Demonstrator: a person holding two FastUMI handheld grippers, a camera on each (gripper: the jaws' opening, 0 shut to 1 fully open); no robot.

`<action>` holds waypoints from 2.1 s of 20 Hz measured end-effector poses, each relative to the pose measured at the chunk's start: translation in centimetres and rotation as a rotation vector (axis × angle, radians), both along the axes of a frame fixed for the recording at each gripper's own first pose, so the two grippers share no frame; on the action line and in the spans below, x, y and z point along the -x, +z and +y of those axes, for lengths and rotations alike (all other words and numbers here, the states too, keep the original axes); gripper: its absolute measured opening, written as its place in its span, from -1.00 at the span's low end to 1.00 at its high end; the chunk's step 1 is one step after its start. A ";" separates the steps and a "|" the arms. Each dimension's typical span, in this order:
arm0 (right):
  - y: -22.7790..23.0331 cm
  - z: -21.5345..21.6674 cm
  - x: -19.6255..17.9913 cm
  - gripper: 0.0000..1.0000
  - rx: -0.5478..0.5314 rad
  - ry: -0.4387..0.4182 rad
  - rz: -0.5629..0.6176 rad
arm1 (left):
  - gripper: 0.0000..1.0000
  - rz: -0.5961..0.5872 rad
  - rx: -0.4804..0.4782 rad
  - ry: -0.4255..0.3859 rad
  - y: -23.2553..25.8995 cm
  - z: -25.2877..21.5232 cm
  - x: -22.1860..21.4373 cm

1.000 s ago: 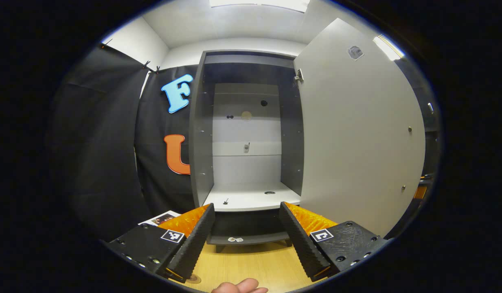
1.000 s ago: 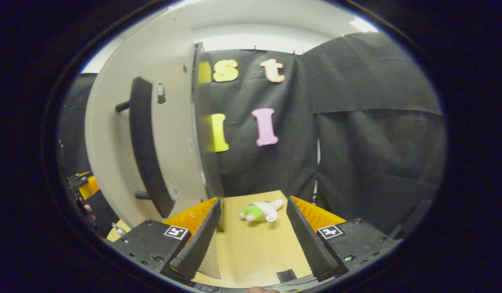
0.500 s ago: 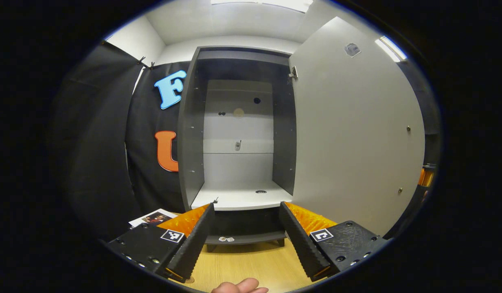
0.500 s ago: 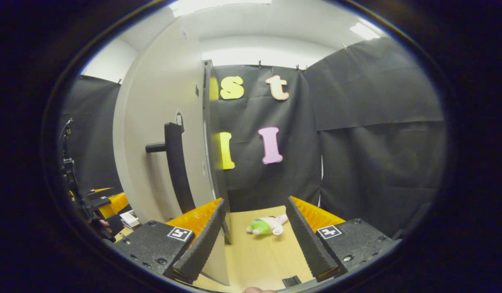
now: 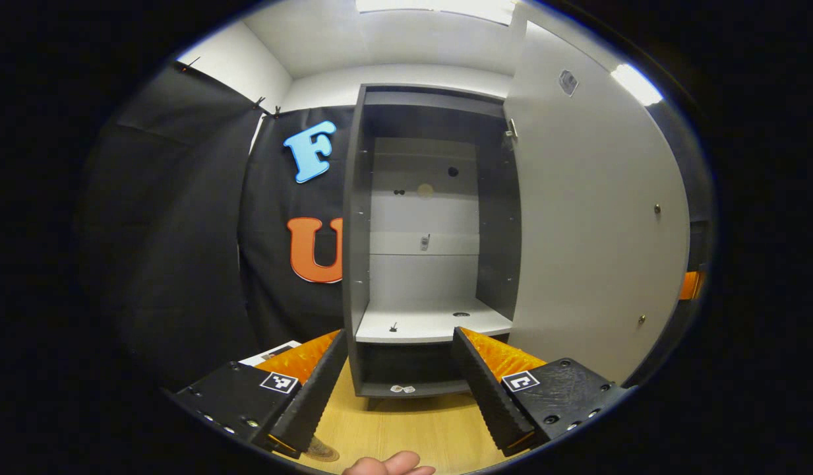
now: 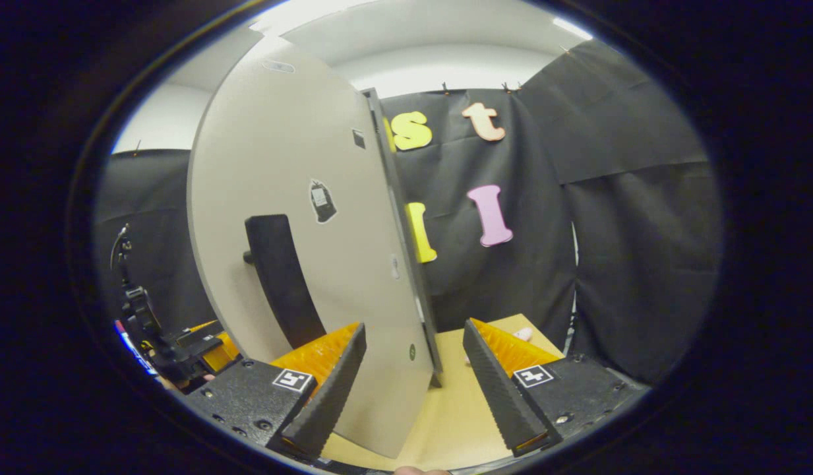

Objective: Open the cabinet door with the right hand, grasp the bottle in the cabinet with the left hand and place it on the coaster, then close the cabinet door with the right hand.

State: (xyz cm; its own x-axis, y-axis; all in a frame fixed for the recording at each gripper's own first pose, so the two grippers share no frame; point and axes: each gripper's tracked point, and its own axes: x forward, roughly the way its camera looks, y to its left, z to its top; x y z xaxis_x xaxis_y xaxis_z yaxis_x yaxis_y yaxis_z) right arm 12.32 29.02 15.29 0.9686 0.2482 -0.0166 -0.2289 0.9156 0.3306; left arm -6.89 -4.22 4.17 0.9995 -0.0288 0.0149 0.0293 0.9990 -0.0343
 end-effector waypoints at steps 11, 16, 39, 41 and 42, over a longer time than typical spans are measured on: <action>1.0 13.9 -6.0 0.93 0.007 0.246 0.048 | 0.92 0.011 0.003 0.121 -1.1 6.7 1.4; 1.6 10.1 -6.1 0.92 0.063 0.171 -0.009 | 0.90 0.000 -0.008 0.102 -0.5 6.3 1.0; 1.7 0.0 -2.9 0.98 0.318 -0.181 -0.240 | 0.90 -0.014 -0.049 -0.001 -0.4 1.9 -0.8; 0.5 0.2 -3.7 0.99 0.294 -0.163 -0.185 | 0.90 -0.018 -0.049 -0.006 -0.4 1.8 -0.7; 0.0 0.3 -4.1 0.99 0.291 -0.160 -0.165 | 0.90 -0.019 -0.051 -0.006 -0.4 1.8 -0.6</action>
State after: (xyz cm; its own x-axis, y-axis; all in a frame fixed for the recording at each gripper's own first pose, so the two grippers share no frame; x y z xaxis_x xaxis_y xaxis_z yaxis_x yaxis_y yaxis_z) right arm 16.43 29.36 15.26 0.9903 0.1010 0.0950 -0.1035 0.9944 0.0219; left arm -6.25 -2.39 3.77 0.9989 -0.0357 0.0319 0.0351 0.9992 0.0169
